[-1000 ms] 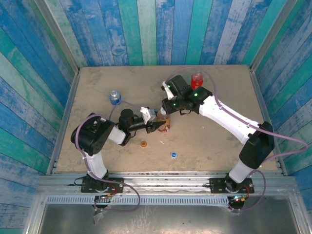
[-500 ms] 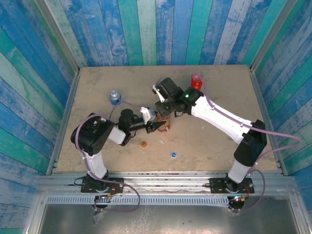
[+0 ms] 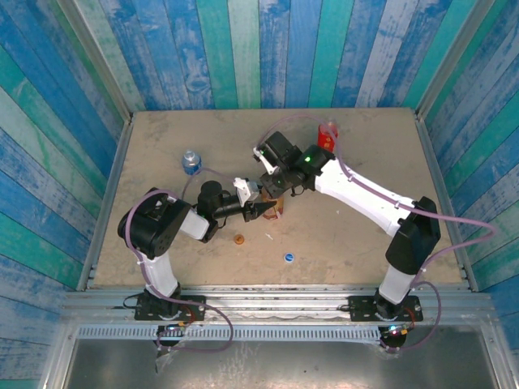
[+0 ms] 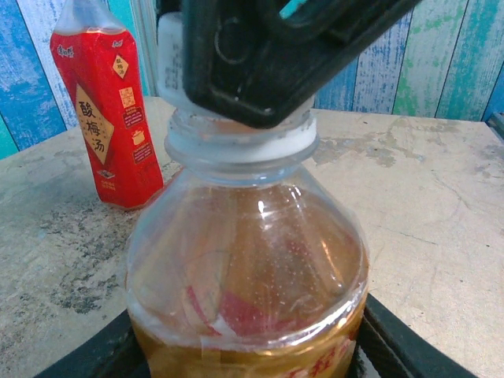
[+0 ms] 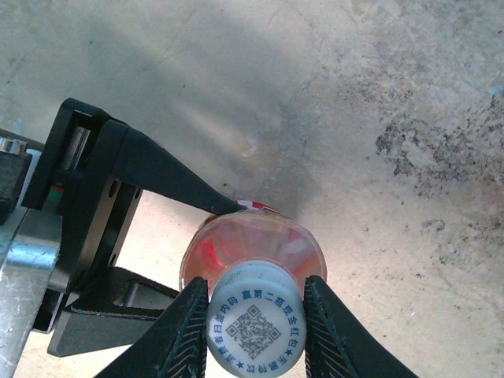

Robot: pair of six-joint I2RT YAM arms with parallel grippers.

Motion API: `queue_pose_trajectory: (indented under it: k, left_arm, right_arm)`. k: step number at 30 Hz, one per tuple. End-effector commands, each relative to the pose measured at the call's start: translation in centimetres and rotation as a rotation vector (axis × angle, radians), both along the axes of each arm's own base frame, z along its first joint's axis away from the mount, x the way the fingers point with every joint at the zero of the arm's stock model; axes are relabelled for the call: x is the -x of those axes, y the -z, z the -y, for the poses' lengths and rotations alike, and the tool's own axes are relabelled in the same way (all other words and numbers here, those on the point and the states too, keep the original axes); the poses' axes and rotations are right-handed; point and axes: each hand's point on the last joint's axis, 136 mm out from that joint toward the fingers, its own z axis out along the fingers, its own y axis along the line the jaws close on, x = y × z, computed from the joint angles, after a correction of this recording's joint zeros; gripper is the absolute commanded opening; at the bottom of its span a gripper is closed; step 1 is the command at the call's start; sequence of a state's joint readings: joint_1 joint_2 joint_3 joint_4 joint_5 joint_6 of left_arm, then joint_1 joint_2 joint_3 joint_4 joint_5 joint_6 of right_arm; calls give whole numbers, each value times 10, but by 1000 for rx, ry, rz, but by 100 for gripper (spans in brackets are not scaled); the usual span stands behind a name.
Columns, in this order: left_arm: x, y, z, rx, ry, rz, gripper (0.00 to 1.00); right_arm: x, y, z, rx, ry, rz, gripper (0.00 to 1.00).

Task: Screw on the bottle caps

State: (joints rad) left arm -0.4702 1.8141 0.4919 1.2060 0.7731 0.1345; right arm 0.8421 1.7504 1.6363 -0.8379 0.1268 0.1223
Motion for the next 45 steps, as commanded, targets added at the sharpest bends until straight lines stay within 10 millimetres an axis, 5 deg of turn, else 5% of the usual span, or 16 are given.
queue_pose_trajectory:
  k: [1,7,21,25,31,39,45]
  left_arm:
    - [21,22,1,-45,82,-120,48]
    - [30,14,-1,-9,135,-114,47]
    - [33,16,1,-13,172,-118,47]
    - [27,13,-1,-6,125,-108,47]
    - [19,10,-5,-2,54,-84,47]
    - [21,10,-3,-7,53,-80,46]
    - [27,13,-2,-26,67,-85,46]
  right_arm:
    - [13,-2,-3,14,-149,-30,28]
    - [37,-4,-9,-38,-446,-98,30]
    - [47,10,21,73,-593,-208,29]
    - [38,17,20,65,-517,-194,27]
    - [22,17,24,29,-180,-167,26]
    - [43,35,29,71,96,-183,28]
    - [40,20,27,22,174,-102,31]
